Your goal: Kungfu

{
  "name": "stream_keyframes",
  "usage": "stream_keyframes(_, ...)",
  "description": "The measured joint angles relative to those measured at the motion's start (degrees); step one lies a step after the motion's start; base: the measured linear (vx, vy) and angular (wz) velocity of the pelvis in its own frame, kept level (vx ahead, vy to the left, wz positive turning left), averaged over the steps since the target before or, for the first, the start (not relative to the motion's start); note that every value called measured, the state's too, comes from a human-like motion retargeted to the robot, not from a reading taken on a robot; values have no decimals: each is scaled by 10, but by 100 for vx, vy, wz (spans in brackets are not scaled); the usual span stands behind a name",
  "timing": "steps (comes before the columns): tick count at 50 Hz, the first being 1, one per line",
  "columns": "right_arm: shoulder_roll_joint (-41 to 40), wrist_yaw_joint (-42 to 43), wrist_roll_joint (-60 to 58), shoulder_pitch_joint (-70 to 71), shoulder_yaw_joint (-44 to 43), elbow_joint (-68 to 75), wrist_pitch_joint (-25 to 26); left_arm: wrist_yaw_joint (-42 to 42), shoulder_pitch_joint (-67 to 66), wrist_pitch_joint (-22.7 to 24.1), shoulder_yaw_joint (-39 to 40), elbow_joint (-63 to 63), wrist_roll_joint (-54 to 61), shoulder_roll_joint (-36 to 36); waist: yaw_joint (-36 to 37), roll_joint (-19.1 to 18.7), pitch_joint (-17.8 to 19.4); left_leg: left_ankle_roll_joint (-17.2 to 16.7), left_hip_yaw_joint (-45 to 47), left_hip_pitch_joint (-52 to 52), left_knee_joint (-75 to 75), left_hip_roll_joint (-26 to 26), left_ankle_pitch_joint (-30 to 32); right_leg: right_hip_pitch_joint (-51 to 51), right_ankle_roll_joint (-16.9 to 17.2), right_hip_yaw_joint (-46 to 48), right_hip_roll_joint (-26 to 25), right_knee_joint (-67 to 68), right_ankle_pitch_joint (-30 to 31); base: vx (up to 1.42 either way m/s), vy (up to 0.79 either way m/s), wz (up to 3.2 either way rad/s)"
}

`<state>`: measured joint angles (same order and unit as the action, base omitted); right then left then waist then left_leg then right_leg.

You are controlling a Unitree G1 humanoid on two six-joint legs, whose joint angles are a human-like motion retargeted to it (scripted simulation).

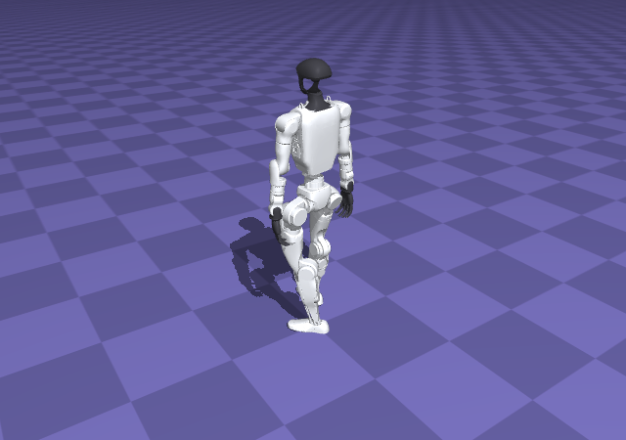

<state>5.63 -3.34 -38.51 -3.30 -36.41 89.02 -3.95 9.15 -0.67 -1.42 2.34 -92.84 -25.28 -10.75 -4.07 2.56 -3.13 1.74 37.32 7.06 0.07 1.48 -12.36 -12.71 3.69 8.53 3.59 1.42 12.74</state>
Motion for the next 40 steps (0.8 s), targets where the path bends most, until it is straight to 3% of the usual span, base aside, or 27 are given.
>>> stream_keyframes(9, -6, -7, -1, 11, 15, -21, -7, -3, 27, 8, -12, 11, 0, 8, -3, 10, 2, 4, 8, -6, -2, 4, 5, -11, 14, 12, 5, 3, 35, -2, 10, -2)
stream_keyframes(15, -10, -2, -7, 15, 25, -20, -14, -1, 50, 14, -24, 19, -8, 6, -17, 18, 6, 4, 25, -19, -3, 2, 12, -23, 42, 1, 5, 1, 75, -10, 7, 2)
stream_keyframes(18, -12, 5, -5, 15, 26, -13, -18, 1, 59, 17, -25, 22, -17, 0, -24, 19, 7, -2, 38, -27, -6, -1, 17, -24, 58, -20, 1, 5, 29, -11, 4, 2)
stream_keyframes(23, -14, 18, 1, 10, 14, 9, -22, 0, 67, 17, -22, 24, -25, -12, -28, 13, 3, -13, 38, -44, -10, -13, 23, -7, 32, -33, -6, 25, -46, -5, 2, 5)
stream_keyframes(33, -9, 27, 26, -1, -21, 38, -20, -1, 33, 13, 26, 19, 13, -19, -8, 17, -19, -24, 40, -65, -14, -12, 31, 53, 33, -4, 6, 46, -94, 0, -1, -1)
stream_keyframes(40, -15, 28, 65, 8, -26, 20, -28, -3, -9, 11, 72, 5, 73, -8, -9, 11, -26, -25, 55, -65, -12, -17, 38, 62, 4, 4, 1, 30, -118, -1, -6, -19)
